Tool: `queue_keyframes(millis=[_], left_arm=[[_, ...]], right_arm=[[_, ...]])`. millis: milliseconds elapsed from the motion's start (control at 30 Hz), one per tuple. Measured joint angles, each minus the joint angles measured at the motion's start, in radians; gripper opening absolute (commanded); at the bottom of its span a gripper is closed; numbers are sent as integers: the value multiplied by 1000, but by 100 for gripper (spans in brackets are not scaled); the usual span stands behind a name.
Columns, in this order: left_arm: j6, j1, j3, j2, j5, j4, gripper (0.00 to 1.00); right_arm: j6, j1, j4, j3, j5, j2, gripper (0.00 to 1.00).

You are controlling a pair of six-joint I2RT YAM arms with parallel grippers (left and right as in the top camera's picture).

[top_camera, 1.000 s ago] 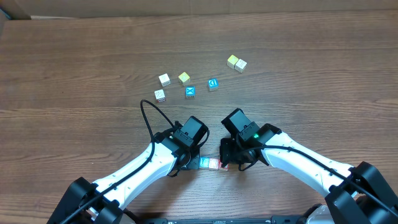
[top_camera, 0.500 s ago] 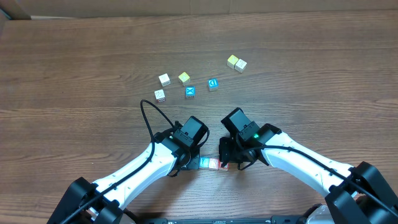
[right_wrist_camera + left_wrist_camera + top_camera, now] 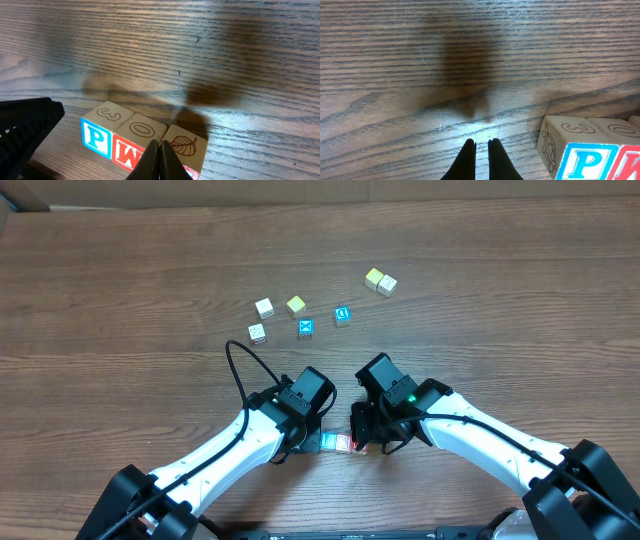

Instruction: Flip 3 blocks

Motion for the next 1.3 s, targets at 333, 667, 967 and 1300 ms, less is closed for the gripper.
queue_keyframes(millis=[333,667,967,1300], left_arm=[[0,0,0,0,0,0,4],[0,0,0,0,0,0,4],[0,0,0,0,0,0,4],[0,0,0,0,0,0,4]], right_arm=[[-23,0,4,0,-22,0,4],[-29,0,19,0,-21,0,4],[-15,0,31,0,27,0,4],[-15,0,-2,0,30,0,4]])
